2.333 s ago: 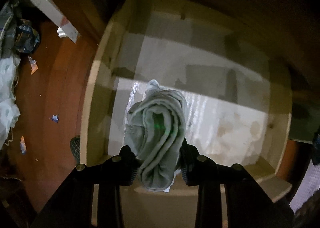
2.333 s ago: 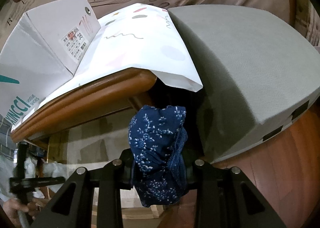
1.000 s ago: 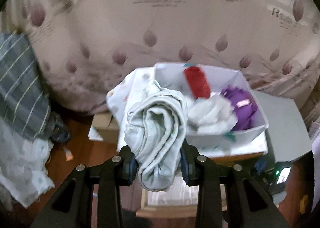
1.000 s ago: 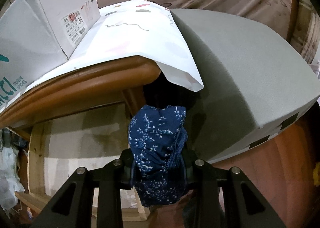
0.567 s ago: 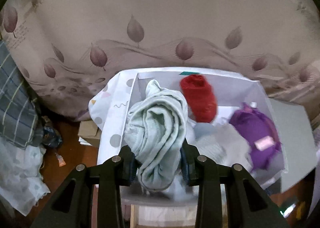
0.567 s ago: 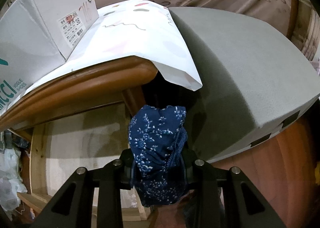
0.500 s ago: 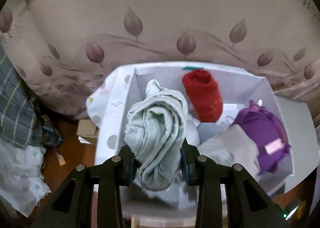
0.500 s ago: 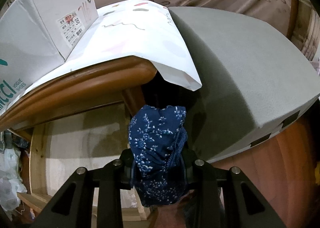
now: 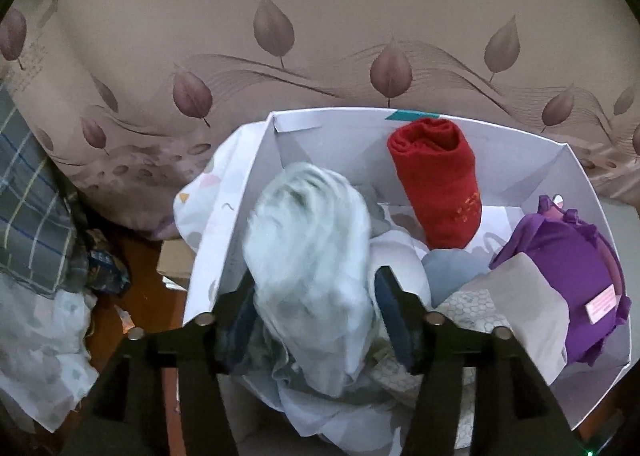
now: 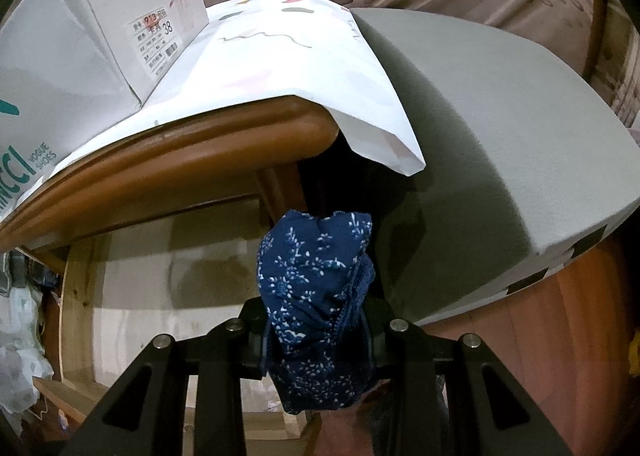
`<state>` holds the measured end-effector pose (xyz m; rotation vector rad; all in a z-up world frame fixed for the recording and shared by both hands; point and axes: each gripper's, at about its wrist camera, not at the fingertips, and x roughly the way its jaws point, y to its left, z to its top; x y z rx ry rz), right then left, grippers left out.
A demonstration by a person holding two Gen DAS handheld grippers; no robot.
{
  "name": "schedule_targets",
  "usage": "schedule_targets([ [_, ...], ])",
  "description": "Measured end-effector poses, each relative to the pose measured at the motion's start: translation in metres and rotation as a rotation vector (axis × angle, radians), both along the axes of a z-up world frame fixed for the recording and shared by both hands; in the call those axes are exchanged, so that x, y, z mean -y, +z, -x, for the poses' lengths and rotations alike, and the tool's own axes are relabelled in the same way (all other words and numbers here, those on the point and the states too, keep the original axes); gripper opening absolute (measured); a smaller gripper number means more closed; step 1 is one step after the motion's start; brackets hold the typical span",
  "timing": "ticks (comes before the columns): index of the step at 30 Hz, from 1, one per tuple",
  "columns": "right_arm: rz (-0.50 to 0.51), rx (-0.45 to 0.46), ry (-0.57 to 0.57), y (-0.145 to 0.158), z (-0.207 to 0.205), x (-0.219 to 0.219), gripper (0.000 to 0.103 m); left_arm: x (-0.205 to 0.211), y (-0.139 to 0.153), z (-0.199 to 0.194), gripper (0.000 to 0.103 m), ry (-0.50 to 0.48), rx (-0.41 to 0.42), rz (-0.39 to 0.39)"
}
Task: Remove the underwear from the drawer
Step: 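Carry the grey-white sock over the shoe box and open the left tool, then lower the left tool back beside the drawer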
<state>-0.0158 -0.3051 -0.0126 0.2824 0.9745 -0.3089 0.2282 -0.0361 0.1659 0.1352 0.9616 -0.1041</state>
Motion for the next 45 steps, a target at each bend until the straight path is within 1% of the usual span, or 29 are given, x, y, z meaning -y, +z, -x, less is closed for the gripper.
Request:
schedule_targets([
  [1, 0.001, 0.0, 0.0, 0.0, 0.0, 0.0, 0.033, -0.001, 0.002, 0.002, 0.056, 0.003, 0.014, -0.009],
  [3, 0.012, -0.002, -0.004, -0.001, 0.0, -0.001, 0.033, -0.002, 0.006, 0.007, 0.056, 0.004, 0.04, -0.002],
  [5, 0.01, -0.002, -0.004, -0.001, 0.0, -0.003, 0.033, -0.004, 0.012, 0.015, 0.061, 0.013, 0.074, -0.014],
  [9, 0.026, 0.012, 0.004, 0.001, 0.0, -0.006, 0.033, -0.008, 0.025, 0.036, 0.065, 0.012, 0.147, -0.024],
  [12, 0.034, 0.037, 0.009, 0.003, 0.002, -0.008, 0.033, -0.014, 0.032, 0.059, 0.067, 0.017, 0.193, -0.027],
  [14, 0.038, 0.055, 0.018, 0.006, 0.002, -0.01, 0.033, -0.019, 0.035, 0.078, 0.069, 0.025, 0.229, -0.045],
  [17, 0.052, 0.087, 0.026, 0.01, 0.006, -0.011, 0.033, -0.035, 0.033, 0.105, 0.071, 0.061, 0.252, -0.038],
  [19, 0.044, 0.122, 0.022, 0.013, 0.01, -0.009, 0.033, -0.049, 0.027, 0.124, 0.074, 0.09, 0.259, -0.016],
  [22, 0.032, 0.153, 0.01, 0.017, 0.016, -0.003, 0.033, -0.072, 0.008, 0.15, 0.075, 0.15, 0.256, -0.013],
  [25, 0.042, 0.143, -0.001, 0.019, 0.019, 0.002, 0.033, -0.097, -0.02, 0.167, 0.076, 0.232, 0.222, -0.033],
  [28, 0.051, 0.141, -0.001, 0.027, 0.021, 0.002, 0.033, -0.119, -0.05, 0.175, 0.076, 0.314, 0.192, -0.052],
  [31, 0.059, 0.146, 0.01, 0.041, 0.022, 0.002, 0.033, -0.137, -0.077, 0.177, 0.076, 0.379, 0.168, -0.077],
  [33, 0.078, 0.149, 0.023, 0.054, 0.022, 0.001, 0.033, -0.147, -0.094, 0.176, 0.076, 0.412, 0.144, -0.081],
  [35, 0.112, 0.162, 0.044, 0.075, 0.02, 0.001, 0.033, -0.155, -0.111, 0.174, 0.076, 0.434, 0.119, -0.079],
  [37, 0.13, 0.175, 0.062, 0.096, 0.016, 0.002, 0.033, -0.16, -0.124, 0.171, 0.076, 0.441, 0.087, -0.098],
  [40, 0.158, 0.198, 0.09, 0.135, 0.005, 0.003, 0.033, -0.164, -0.131, 0.168, 0.076, 0.432, 0.075, -0.109],
  [41, 0.166, 0.203, 0.097, 0.143, 0.002, 0.003, 0.033, -0.166, -0.132, 0.168, 0.077, 0.437, 0.075, -0.111],
  [43, 0.167, 0.227, 0.119, 0.17, -0.009, 0.001, 0.033, -0.168, -0.129, 0.169, 0.077, 0.44, 0.074, -0.087],
  [45, 0.154, 0.243, 0.133, 0.188, -0.018, -0.001, 0.033, -0.173, -0.128, 0.168, 0.077, 0.452, 0.074, -0.072],
])
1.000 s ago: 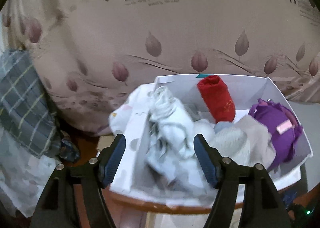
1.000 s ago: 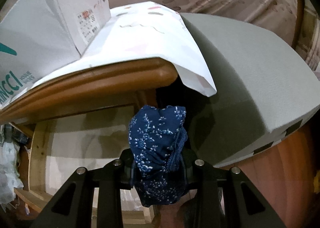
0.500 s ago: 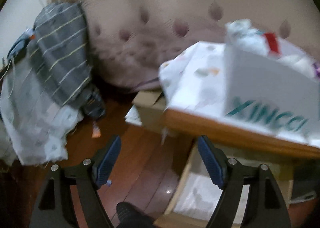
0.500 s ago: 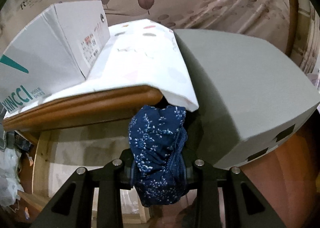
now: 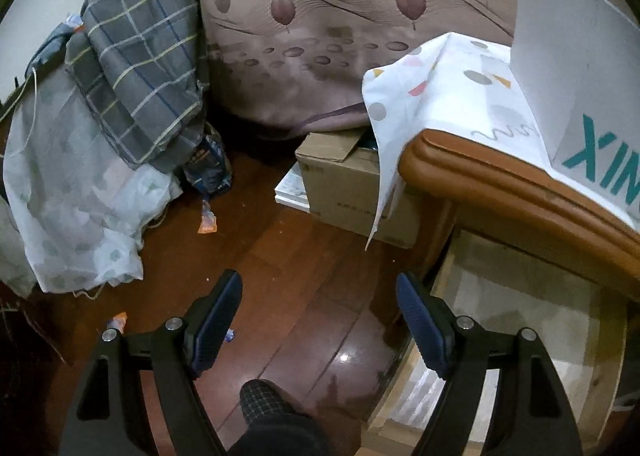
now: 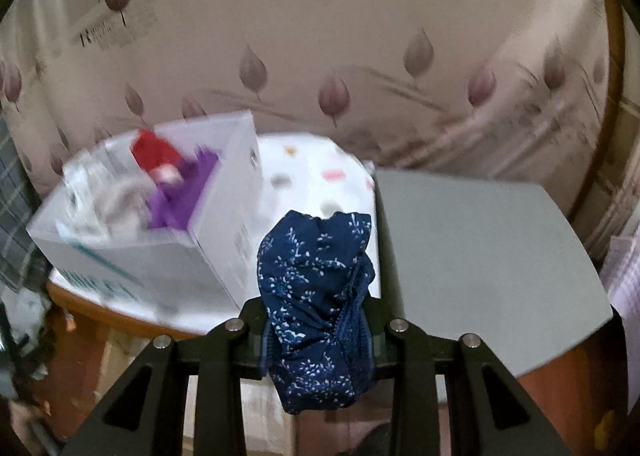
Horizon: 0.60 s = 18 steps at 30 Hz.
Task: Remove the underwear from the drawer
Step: 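Lower the left tool back beside the drawer, then carry the navy floral underwear over the shoe box and release it with the right tool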
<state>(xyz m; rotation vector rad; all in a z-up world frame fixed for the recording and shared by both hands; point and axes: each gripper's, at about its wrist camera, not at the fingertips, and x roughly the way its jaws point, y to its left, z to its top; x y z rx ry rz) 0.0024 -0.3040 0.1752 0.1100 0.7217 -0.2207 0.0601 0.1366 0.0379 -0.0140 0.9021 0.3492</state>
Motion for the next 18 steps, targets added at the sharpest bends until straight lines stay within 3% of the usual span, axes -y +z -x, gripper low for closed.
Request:
schedule_targets([
  [9, 0.079, 0.051, 0.127, 0.071, -0.06, -0.06, 0.033, -0.009, 0.003, 0.001, 0.081, 0.022, -0.012, 0.046],
  [13, 0.066, 0.026, 0.177, 0.077, -0.095, -0.088, 0.033, -0.009, 0.007, 0.003, 0.084, 0.014, 0.003, 0.053],
  [18, 0.066, -0.037, 0.205, 0.062, -0.139, -0.118, 0.033, -0.012, 0.009, 0.003, 0.085, 0.013, 0.004, 0.078],
])
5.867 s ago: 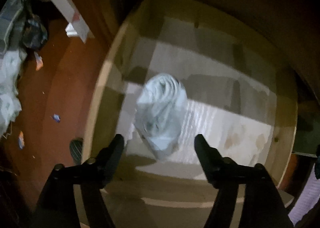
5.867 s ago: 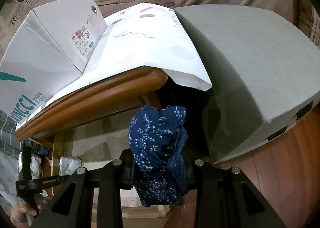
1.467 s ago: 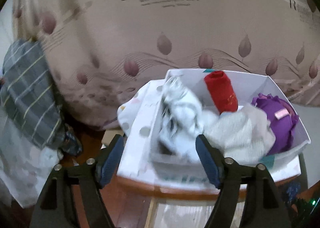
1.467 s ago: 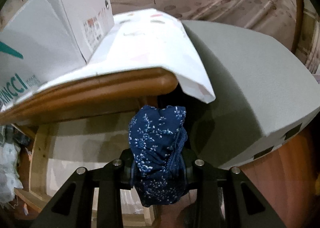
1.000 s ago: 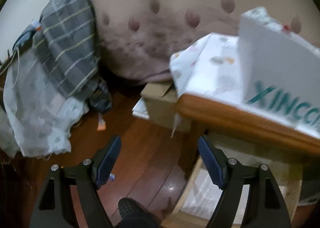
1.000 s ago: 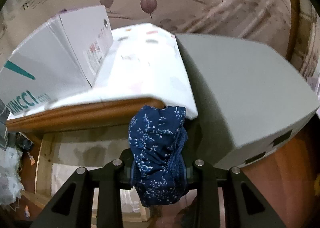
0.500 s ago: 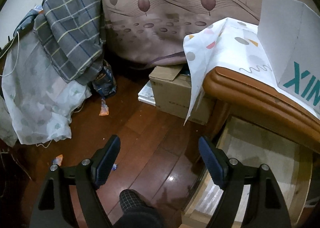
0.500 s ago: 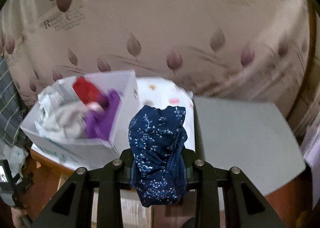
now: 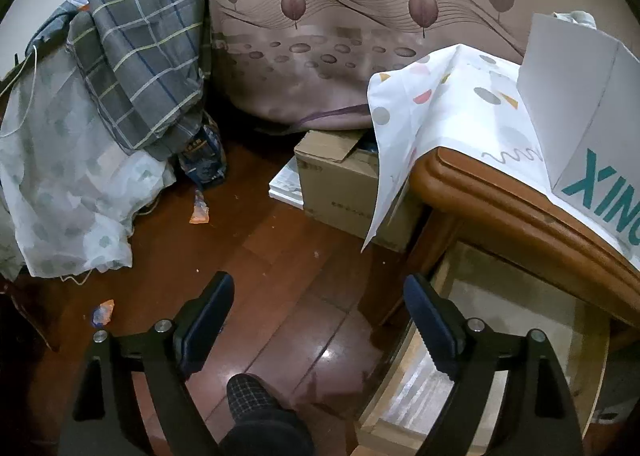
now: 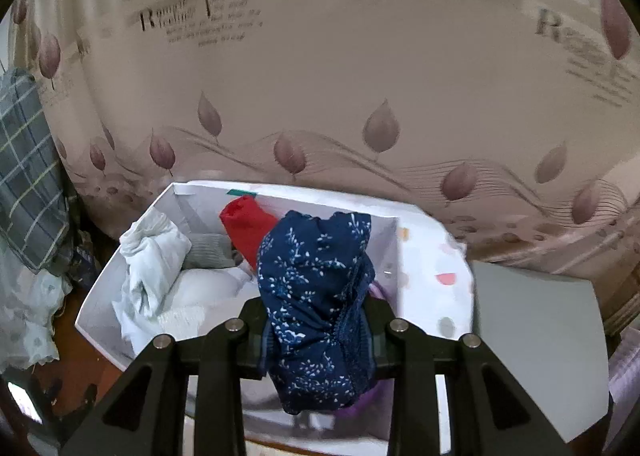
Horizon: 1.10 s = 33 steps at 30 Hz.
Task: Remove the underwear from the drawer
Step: 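Carry the navy floral underwear over the shoe box and release it with the right tool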
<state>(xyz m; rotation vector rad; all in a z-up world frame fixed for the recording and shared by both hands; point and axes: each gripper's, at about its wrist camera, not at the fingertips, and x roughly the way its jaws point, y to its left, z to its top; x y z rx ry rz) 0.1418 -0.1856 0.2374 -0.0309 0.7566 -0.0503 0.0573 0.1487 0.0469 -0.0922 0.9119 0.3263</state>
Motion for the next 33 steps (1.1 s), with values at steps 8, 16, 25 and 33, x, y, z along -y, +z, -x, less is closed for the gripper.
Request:
schedule_targets([
  [8, 0.001, -0.118, 0.006, -0.042, -0.059, -0.025, 0.033, -0.002, 0.004, 0.0, 0.086, 0.001, 0.003, 0.021],
  [16, -0.018, -0.193, -0.033, -0.069, -0.088, -0.021, 0.046, 0.007, 0.002, -0.004, 0.087, -0.026, -0.004, 0.017],
  [25, 0.068, -0.159, -0.038, -0.055, -0.074, -0.031, 0.078, 0.021, 0.006, -0.001, 0.087, -0.088, 0.018, 0.008],
  [33, 0.046, -0.007, 0.032, -0.001, 0.019, -0.039, 0.08, 0.033, 0.007, 0.004, 0.087, -0.137, 0.034, 0.007],
])
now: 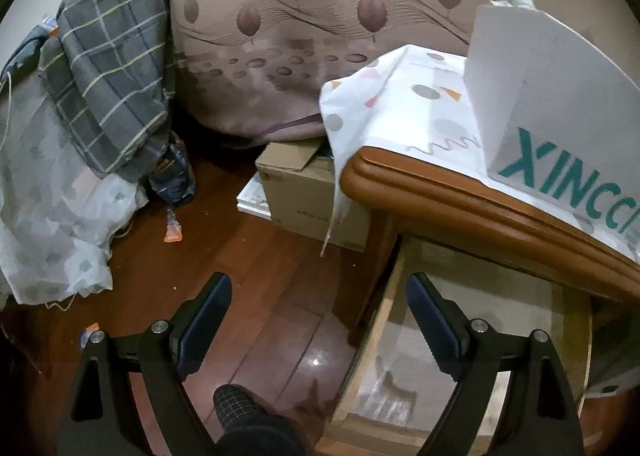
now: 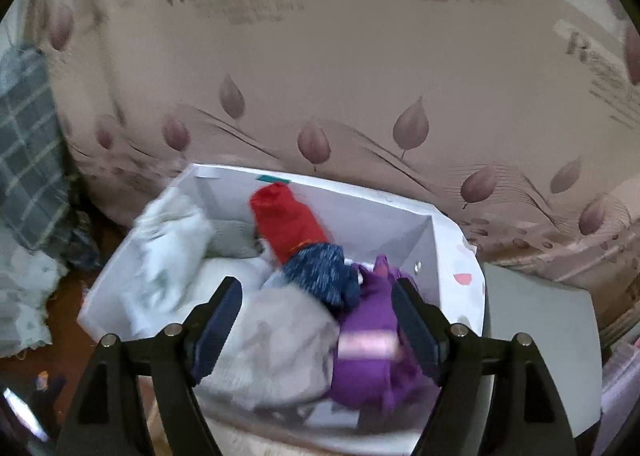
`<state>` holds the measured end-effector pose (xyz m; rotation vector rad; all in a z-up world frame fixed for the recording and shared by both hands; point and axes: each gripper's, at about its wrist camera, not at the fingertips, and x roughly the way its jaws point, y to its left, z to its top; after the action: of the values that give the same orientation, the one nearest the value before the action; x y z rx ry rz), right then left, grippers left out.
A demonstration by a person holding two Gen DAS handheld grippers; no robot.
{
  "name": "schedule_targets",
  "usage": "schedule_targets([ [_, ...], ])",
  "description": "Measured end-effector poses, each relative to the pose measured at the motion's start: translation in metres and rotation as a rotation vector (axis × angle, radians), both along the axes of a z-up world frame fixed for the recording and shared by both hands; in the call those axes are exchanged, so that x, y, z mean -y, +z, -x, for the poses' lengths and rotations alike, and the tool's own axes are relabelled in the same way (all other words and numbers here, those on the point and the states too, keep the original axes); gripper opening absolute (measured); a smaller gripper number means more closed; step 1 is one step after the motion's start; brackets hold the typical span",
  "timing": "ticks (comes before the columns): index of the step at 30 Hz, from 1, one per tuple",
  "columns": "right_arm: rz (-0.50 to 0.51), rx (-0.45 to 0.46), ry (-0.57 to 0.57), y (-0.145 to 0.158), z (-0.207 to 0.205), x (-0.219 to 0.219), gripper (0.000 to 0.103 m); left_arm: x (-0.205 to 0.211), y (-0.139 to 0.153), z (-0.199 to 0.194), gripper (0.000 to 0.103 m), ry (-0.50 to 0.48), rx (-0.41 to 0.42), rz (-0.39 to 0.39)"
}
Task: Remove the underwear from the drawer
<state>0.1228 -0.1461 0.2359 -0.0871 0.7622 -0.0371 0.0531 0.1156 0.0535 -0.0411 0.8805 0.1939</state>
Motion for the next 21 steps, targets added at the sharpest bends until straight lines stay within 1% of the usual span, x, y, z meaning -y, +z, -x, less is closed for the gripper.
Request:
schedule_targets([
  [4, -0.012, 0.067, -0.014, 0.003, 0.069, 0.003, 0.083, 0.013, 0.001, 0.006, 0.087, -0.047, 0.011, -0.013],
  [6, -0.007, 0.107, -0.041, -0.008, 0.108, 0.004, 0.083, 0.018, 0.002, 0.009, 0.087, -0.067, 0.016, -0.009],
  [7, 0.001, 0.111, -0.055, -0.016, 0.12, 0.004, 0.083, 0.022, 0.003, 0.011, 0.087, -0.079, 0.016, -0.001],
  [9, 0.004, 0.089, -0.077, -0.042, 0.145, 0.005, 0.083, 0.027, 0.003, 0.014, 0.087, -0.091, 0.009, 0.01],
  [10, -0.007, 0.057, -0.093, -0.063, 0.156, 0.006, 0.083, 0.031, 0.004, 0.017, 0.087, -0.093, 0.014, 0.011],
  [13, -0.036, -0.018, -0.132, -0.107, 0.174, 0.006, 0.083, 0.043, 0.007, 0.025, 0.087, -0.116, 0.027, -0.023],
  [15, -0.042, -0.063, -0.149, -0.134, 0.182, 0.004, 0.083, 0.049, 0.004, 0.032, 0.087, -0.135, 0.021, -0.046],
  [18, -0.06, -0.119, -0.154, -0.166, 0.188, 0.001, 0.083, 0.058, -0.004, 0.046, 0.087, -0.168, -0.009, -0.062],
  [21, -0.044, -0.143, -0.159, -0.182, 0.192, -0.001, 0.083, 0.064, -0.011, 0.054, 0.087, -0.204, -0.034, -0.067],
])
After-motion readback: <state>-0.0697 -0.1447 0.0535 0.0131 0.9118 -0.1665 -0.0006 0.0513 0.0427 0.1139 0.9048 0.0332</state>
